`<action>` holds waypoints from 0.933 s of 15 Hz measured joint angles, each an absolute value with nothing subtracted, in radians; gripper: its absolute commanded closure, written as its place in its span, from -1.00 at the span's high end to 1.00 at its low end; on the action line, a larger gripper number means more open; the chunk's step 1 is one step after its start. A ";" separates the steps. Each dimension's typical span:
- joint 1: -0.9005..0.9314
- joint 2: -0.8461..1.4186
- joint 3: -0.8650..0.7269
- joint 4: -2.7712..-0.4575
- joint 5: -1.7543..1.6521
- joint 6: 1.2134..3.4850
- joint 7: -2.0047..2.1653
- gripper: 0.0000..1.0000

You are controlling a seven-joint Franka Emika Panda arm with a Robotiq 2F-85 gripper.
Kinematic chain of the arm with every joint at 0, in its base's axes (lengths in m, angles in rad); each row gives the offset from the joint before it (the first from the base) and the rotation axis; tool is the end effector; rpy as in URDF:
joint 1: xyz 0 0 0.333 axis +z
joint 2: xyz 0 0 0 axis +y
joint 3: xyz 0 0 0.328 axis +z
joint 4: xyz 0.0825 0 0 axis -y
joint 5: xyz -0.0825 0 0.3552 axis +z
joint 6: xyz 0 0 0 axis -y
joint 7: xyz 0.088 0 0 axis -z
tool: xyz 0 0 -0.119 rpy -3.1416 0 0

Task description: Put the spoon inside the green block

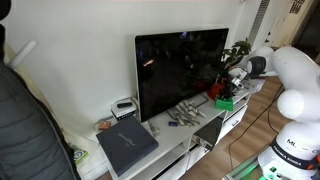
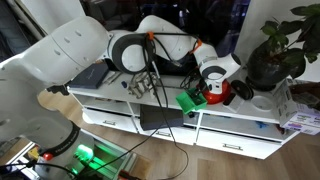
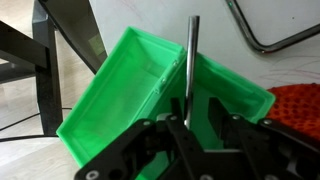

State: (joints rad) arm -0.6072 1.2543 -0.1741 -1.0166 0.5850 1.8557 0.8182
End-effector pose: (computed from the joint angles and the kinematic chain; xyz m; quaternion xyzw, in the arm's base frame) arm 0.5590 -0.4305 0.0567 -0.6033 0.7559 0.1965 0.1612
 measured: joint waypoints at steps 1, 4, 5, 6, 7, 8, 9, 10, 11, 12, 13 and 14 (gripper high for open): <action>-0.608 1.255 -0.170 -1.012 0.585 1.853 0.822 0.37; -0.609 1.255 -0.156 -0.988 0.585 1.843 0.832 0.19; -0.608 1.255 -0.151 -0.983 0.585 1.842 0.832 0.11; -0.608 1.255 -0.145 -0.979 0.585 1.842 0.832 0.01; -0.608 1.255 -0.139 -0.976 0.585 1.841 0.833 0.00; -0.608 1.255 -0.134 -0.974 0.585 1.840 0.833 -0.16; -0.608 1.255 -0.128 -0.971 0.585 1.840 0.834 -0.11; -0.608 1.255 -0.124 -0.968 0.585 1.840 0.835 -0.22; -0.608 1.255 -0.121 -0.966 0.585 1.840 0.835 -0.21; -0.606 1.255 -0.119 -0.965 0.585 1.840 0.835 -0.29; -0.604 1.255 -0.116 -0.965 0.585 1.840 0.835 -0.21; -0.603 1.255 -0.114 -0.965 0.585 1.840 0.835 -0.29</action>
State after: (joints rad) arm -0.6025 1.2552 -0.1142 -0.9649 0.5852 1.8403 0.8350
